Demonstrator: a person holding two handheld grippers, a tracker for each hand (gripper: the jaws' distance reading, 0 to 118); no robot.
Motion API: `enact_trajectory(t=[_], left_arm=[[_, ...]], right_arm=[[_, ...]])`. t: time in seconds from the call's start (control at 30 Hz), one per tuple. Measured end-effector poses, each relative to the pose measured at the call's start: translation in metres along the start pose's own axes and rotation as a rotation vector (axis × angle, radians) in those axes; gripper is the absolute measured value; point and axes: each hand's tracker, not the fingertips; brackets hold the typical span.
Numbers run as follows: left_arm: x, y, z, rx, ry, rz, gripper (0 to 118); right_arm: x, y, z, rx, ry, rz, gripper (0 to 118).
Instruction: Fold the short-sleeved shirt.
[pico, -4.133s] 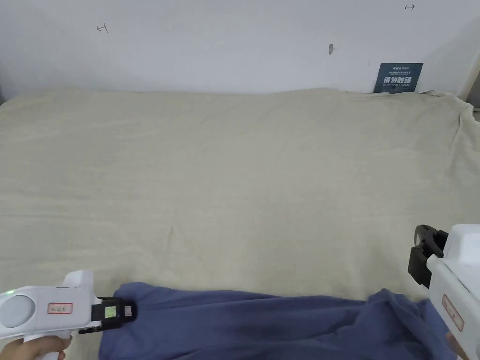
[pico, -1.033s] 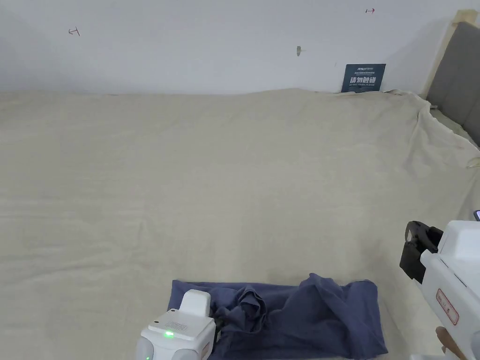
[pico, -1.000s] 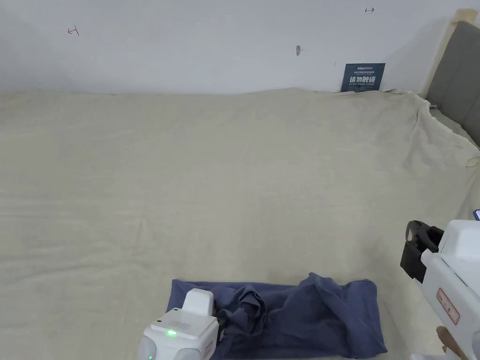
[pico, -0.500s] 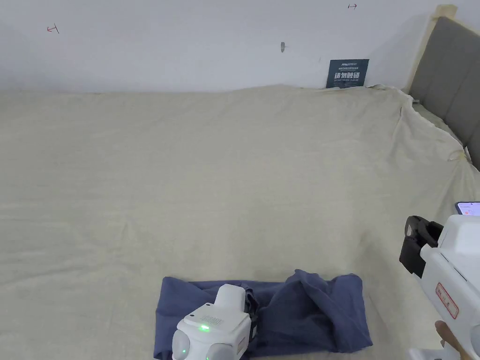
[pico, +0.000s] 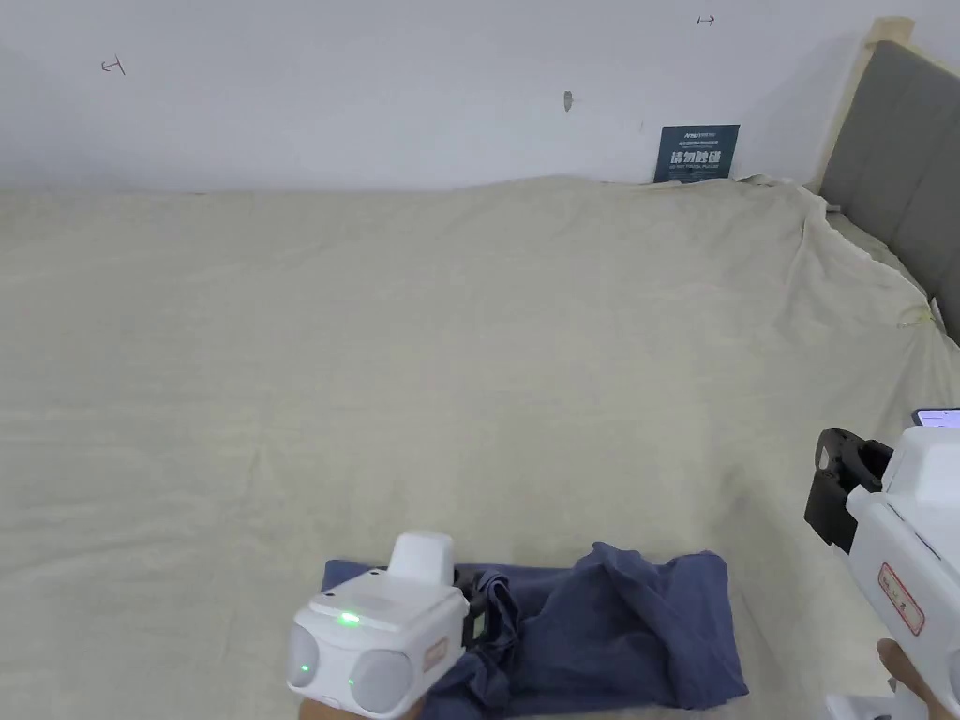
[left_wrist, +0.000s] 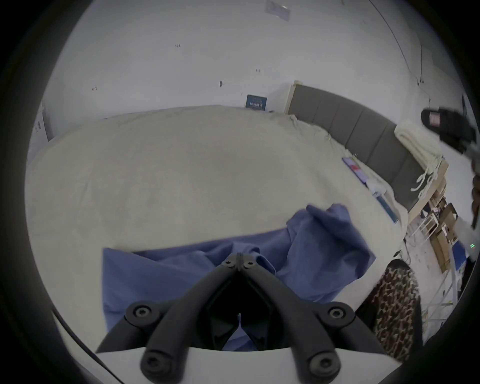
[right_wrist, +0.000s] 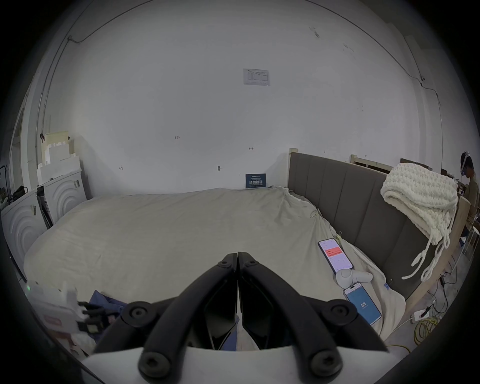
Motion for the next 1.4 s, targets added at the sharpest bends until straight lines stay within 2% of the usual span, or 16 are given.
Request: enact_trajectory(t=[0.33,0.4,0.43,0.47,0.5,0.57,0.6,0.7,0.8,1.03,1.1,1.23,1.27,1.33,1.37,1.4], left_arm=[[-0.1,0.036,0.061,-0.043,-0.136,0.208,0],[-0.116,0.035,0.064,-0.065,-0.134,0.23,6],[-0.124,0.033,0.063,-0.085,-0.13,0.242,12],[-0.133,0.03,0.062,-0.101,-0.141,0.27,23],[-0.141,0.027,0.06,-0.123,-0.155,0.302,42],[-0.156,0.019,0.053,-0.145,-0.173,0.362,68],[-0.162,0.014,0.049,-0.162,-0.187,0.378,78],[-0.177,0.002,0.033,-0.216,-0.221,0.428,93],[-0.186,-0.009,0.015,-0.259,-0.23,0.469,94],[-0.188,-0.021,-0.022,-0.317,-0.263,0.473,90],[-0.186,-0.02,-0.028,-0.314,-0.305,0.473,76],[-0.182,-0.021,-0.034,-0.322,-0.312,0.436,69],[-0.185,-0.022,-0.033,-0.324,-0.312,0.434,63],[-0.194,-0.023,-0.034,-0.334,-0.295,0.447,37],[-0.199,-0.025,-0.034,-0.342,-0.278,0.465,27],[-0.201,-0.027,-0.032,-0.339,-0.289,0.483,24]], right_arm=[[-0.022,0.007,-0.001,0.01,0.036,0.007,0],[-0.026,0.007,-0.001,0.01,0.04,0.005,0],[-0.028,0.007,-0.001,0.009,0.042,0.004,0],[-0.03,0.007,-0.001,0.007,0.044,0.005,0],[-0.031,0.007,-0.001,0.005,0.046,0.006,0],[-0.034,0.007,-0.002,0.0,0.05,0.011,0],[-0.036,0.007,-0.002,-0.002,0.051,0.014,0],[-0.038,0.006,-0.003,-0.009,0.052,0.017,0],[-0.039,0.005,-0.004,-0.017,0.049,0.02,0],[-0.039,0.004,-0.008,-0.034,0.036,0.029,0],[-0.038,0.004,-0.01,-0.036,0.033,0.033,0],[-0.035,0.003,-0.011,-0.042,0.023,0.028,0],[-0.034,0.002,-0.011,-0.043,0.021,0.027,0],[-0.033,0.001,-0.012,-0.045,0.018,0.028,0],[-0.032,0.001,-0.012,-0.046,0.017,0.028,0],[-0.032,0.0,-0.013,-0.048,0.017,0.029,0]])
